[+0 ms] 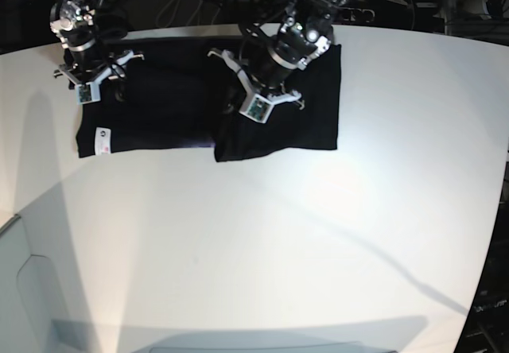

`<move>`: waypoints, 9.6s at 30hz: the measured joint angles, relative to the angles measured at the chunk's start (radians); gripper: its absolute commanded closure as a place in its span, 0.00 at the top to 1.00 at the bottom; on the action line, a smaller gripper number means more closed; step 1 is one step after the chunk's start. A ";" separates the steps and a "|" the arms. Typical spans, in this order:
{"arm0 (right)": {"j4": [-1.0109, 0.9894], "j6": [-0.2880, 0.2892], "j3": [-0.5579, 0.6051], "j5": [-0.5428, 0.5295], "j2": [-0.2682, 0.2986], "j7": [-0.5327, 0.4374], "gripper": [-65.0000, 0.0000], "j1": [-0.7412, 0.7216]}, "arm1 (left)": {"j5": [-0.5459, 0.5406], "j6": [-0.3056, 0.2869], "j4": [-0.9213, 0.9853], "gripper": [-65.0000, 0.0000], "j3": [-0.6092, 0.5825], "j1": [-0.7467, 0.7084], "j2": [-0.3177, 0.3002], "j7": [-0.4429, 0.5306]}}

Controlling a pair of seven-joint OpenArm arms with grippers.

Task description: Fold the T-shirt properly

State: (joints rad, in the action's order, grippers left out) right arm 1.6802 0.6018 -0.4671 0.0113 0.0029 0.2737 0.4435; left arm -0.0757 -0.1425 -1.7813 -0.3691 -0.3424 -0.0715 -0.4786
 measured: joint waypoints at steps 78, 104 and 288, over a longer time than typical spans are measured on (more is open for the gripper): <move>-0.068 -0.003 -0.154 0.001 -0.013 0.007 0.48 -0.089 | -0.288 -0.011 -0.215 0.52 0.368 -0.132 -0.186 -0.138; -0.164 -0.004 -0.047 -0.041 0.034 -0.063 0.00 -0.113 | -0.551 -0.015 0.023 0.52 0.781 -0.169 -0.177 -0.139; 0.080 0.085 0.673 0.008 0.050 0.067 0.61 -0.251 | -0.676 -0.011 -0.169 0.00 0.885 -0.232 0.047 -0.488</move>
State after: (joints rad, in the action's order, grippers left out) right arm 1.7603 0.6872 0.2054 0.0193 0.0525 0.3405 0.1921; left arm -0.7513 -0.1539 -1.9503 0.5159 -0.5747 -0.0242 -0.9665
